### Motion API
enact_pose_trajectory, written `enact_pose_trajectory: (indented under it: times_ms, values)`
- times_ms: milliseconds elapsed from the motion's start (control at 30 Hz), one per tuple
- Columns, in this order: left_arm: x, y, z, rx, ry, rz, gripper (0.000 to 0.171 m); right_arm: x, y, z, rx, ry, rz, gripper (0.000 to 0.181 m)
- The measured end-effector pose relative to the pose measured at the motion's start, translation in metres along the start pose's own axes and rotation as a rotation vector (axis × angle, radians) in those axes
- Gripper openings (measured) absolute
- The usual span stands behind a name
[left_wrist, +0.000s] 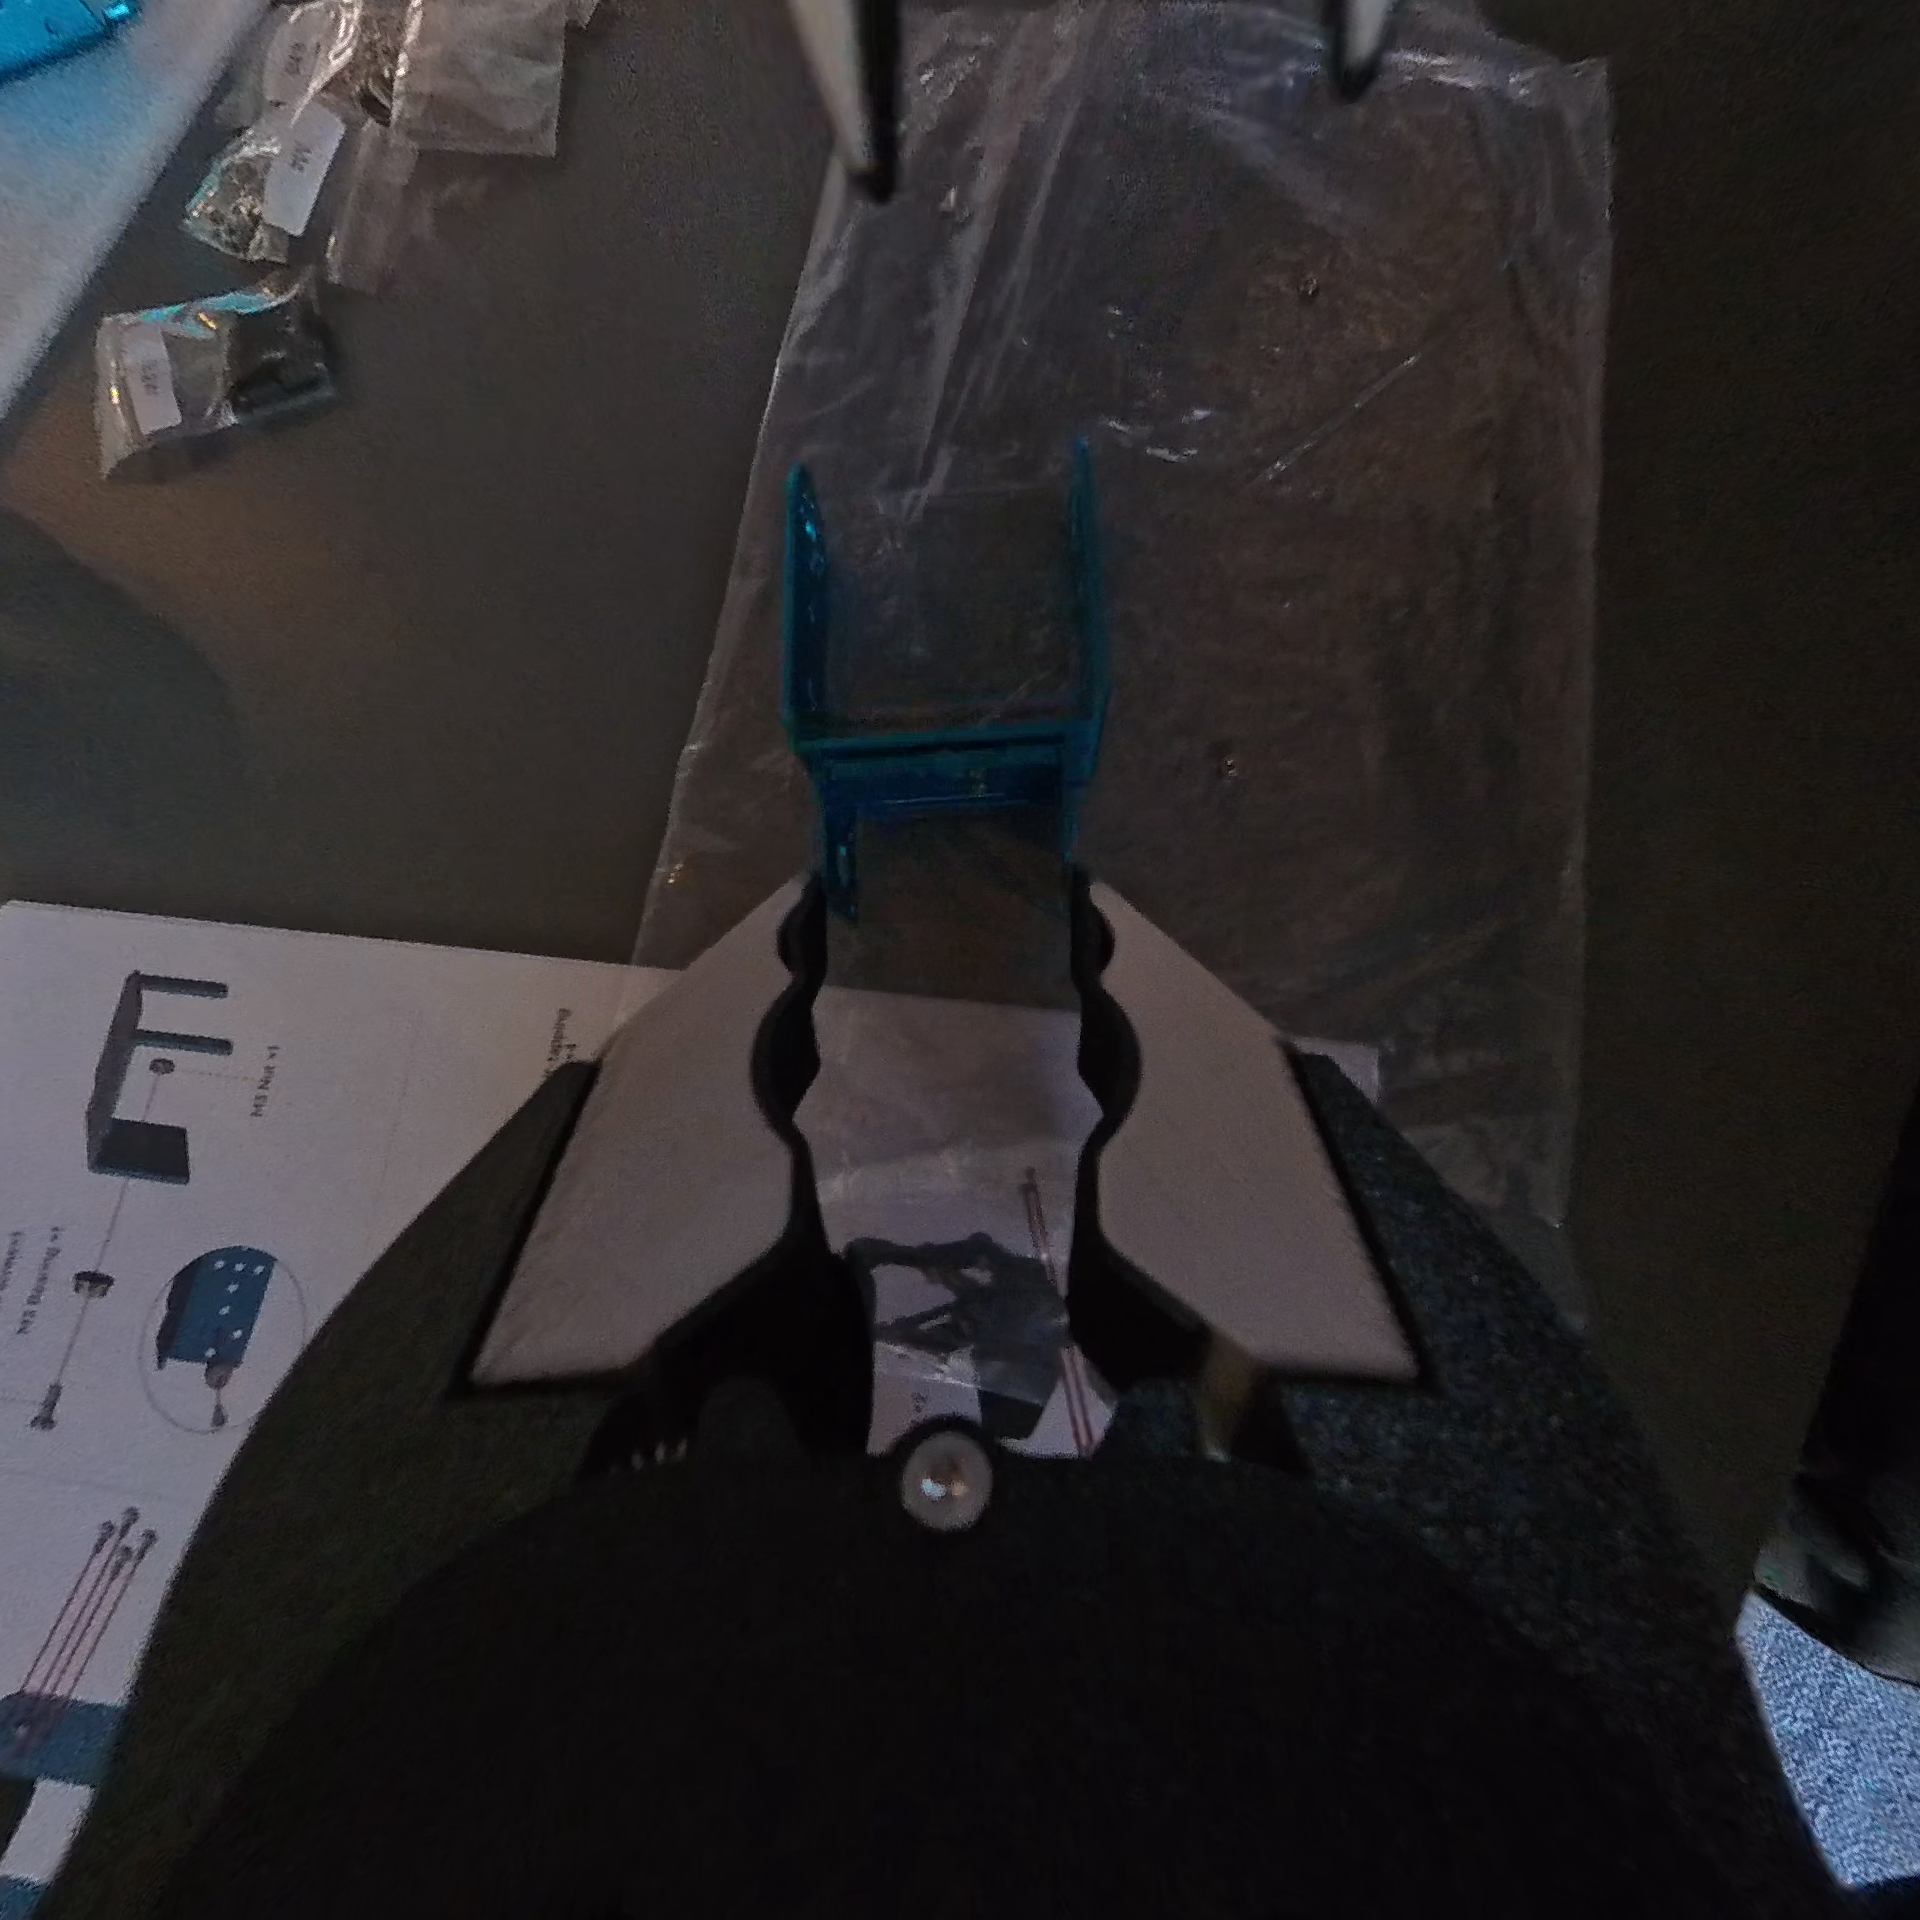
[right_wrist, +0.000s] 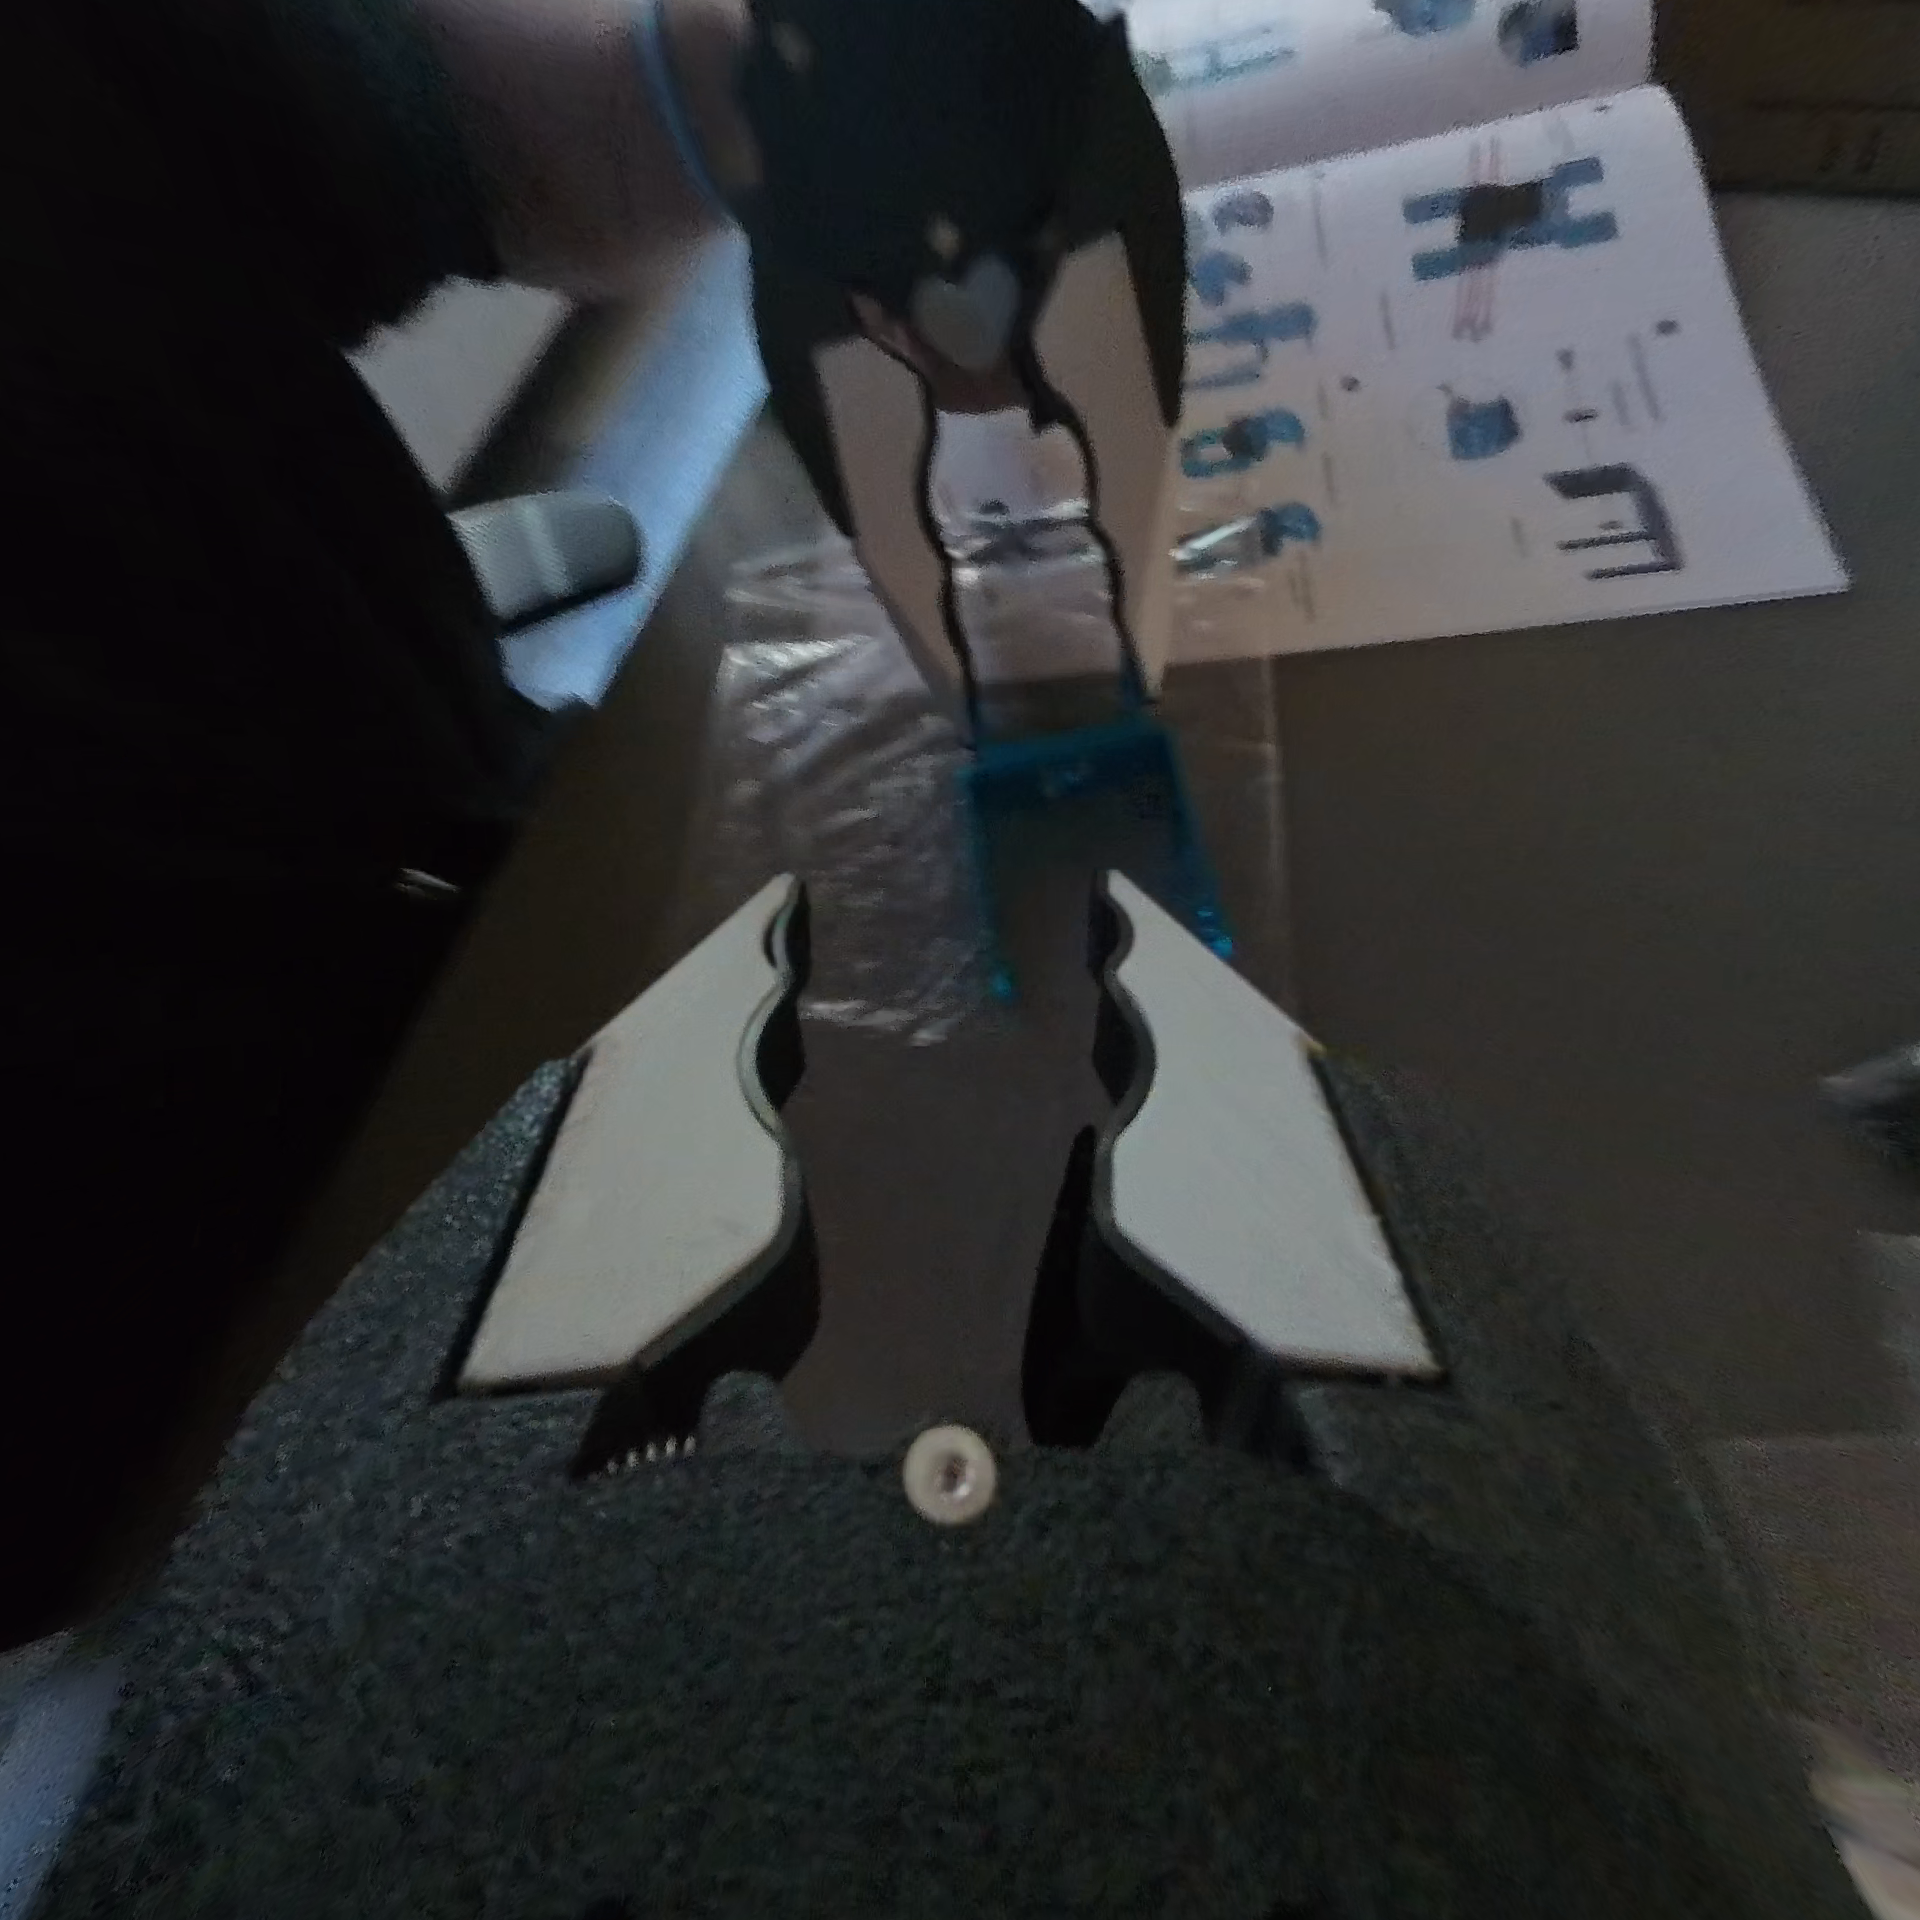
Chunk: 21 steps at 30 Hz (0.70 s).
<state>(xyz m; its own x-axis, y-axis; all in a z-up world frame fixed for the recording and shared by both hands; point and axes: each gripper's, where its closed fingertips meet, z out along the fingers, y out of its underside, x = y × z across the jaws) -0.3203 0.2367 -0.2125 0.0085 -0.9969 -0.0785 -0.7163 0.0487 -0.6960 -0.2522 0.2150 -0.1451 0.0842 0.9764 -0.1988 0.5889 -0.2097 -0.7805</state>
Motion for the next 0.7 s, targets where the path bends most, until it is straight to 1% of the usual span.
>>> enact_pose_trajectory:
  times_ms: [67, 100, 133, 233, 300, 367, 400, 433, 467, 567, 600, 633, 700]
  values:
    - [0.001, -0.001, -0.002, 0.007, 0.001, -0.014, 0.048, -0.013, 0.005, 0.003, 0.012, -0.043, 0.037, 0.042]
    - [0.001, -0.001, -0.003, 0.013, 0.002, -0.024, 0.048, -0.018, 0.009, 0.007, -0.006, -0.047, 0.039, 0.041]
    - [0.002, -0.001, -0.004, 0.017, 0.003, -0.031, 0.048, -0.022, 0.013, 0.014, -0.032, -0.046, 0.033, 0.037]
    - [0.000, 0.000, -0.013, 0.034, -0.024, -0.055, 0.050, -0.026, 0.026, 0.035, -0.192, -0.010, -0.034, 0.034]
    - [0.003, -0.005, -0.026, 0.086, -0.048, -0.082, 0.051, -0.027, 0.028, 0.046, -0.281, 0.022, -0.113, 0.025]
    - [0.008, -0.010, -0.042, 0.152, -0.097, -0.106, 0.050, -0.022, 0.026, 0.050, -0.355, 0.057, -0.188, 0.023]
    - [0.008, -0.011, -0.048, 0.171, -0.139, -0.127, 0.049, -0.021, 0.025, 0.051, -0.384, 0.055, -0.196, 0.023]
    - [0.009, -0.011, -0.053, 0.186, -0.174, -0.153, 0.048, -0.021, 0.023, 0.050, -0.409, 0.049, -0.192, 0.023]
    - [0.015, -0.012, -0.055, 0.204, -0.178, -0.179, 0.048, -0.021, 0.019, 0.049, -0.422, 0.045, -0.194, 0.026]
    - [0.036, -0.025, -0.051, 0.292, -0.113, -0.227, 0.050, -0.008, 0.003, 0.040, -0.378, 0.122, -0.236, 0.028]
    - [0.038, -0.028, -0.047, 0.305, -0.096, -0.248, 0.056, -0.003, 0.003, 0.038, -0.368, 0.133, -0.224, 0.035]
    - [0.039, -0.029, -0.040, 0.290, -0.077, -0.264, 0.068, -0.001, 0.007, 0.037, -0.366, 0.122, -0.189, 0.045]
    - [0.035, -0.025, -0.025, 0.223, -0.084, -0.265, 0.077, 0.004, 0.015, 0.038, -0.334, 0.123, -0.119, 0.056]
